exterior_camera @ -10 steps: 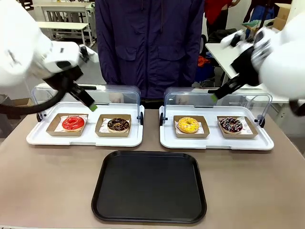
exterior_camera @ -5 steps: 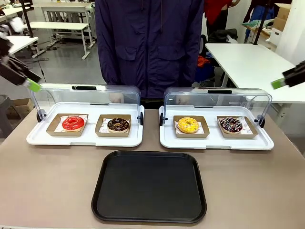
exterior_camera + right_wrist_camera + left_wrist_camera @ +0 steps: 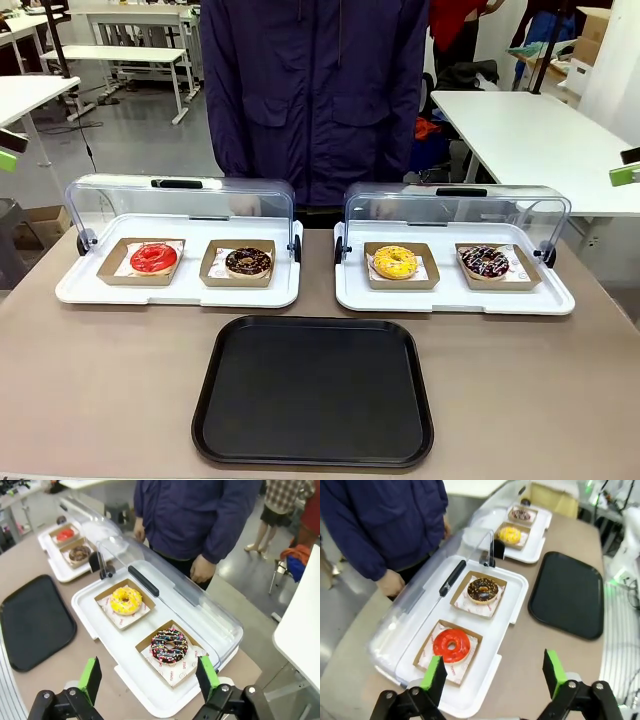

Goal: Move the first donut from the left to the tray.
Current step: Pick up the Paper togo box containing the Donut indicated by the person and place it on the Handle tray.

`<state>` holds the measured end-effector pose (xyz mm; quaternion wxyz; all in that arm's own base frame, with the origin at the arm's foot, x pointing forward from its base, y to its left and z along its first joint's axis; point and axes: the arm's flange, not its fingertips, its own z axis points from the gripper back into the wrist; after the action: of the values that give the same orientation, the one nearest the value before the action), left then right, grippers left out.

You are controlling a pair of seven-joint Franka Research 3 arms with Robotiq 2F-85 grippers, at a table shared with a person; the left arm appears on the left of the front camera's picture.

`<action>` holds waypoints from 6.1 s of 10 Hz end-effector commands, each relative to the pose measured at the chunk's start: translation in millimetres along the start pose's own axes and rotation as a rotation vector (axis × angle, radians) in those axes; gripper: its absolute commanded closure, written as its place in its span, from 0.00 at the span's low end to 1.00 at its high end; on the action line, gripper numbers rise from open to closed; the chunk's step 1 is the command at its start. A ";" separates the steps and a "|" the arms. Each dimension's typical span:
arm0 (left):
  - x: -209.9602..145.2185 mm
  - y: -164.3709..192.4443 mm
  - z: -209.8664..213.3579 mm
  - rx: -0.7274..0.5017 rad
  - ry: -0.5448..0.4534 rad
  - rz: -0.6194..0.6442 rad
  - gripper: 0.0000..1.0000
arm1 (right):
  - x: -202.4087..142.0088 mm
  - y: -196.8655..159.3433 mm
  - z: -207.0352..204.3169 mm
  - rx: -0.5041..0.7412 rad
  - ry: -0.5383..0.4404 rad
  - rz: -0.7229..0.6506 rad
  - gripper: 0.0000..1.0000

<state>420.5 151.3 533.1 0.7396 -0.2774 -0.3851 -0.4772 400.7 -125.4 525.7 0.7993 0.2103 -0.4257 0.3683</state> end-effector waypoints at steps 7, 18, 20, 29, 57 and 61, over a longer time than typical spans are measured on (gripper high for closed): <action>-34.6 14.6 2.0 -0.013 -0.127 -0.045 0.00 | -9.5 -15.9 1.4 0.039 -0.076 -0.005 0.00; -42.6 14.7 2.7 -0.001 -0.094 -0.005 0.00 | -12.1 -13.1 1.7 0.030 -0.052 -0.047 0.00; -42.6 14.7 2.7 -0.001 -0.094 -0.005 0.00 | -12.1 -13.1 1.7 0.030 -0.052 -0.047 0.00; -42.6 14.7 2.7 -0.001 -0.094 -0.005 0.00 | -12.1 -13.1 1.7 0.030 -0.052 -0.047 0.00; -34.0 20.6 -3.2 0.000 -0.026 -0.047 0.00 | -12.1 -13.1 1.7 0.030 -0.052 -0.047 0.00; -10.2 13.1 -36.4 -0.070 0.306 -0.198 0.00 | -12.1 -13.1 1.7 0.030 -0.052 -0.047 0.00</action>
<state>447.1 138.2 503.5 0.7277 -0.2155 -0.3055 -0.5751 402.7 -139.4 515.2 0.8009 0.2390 -0.4243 0.3483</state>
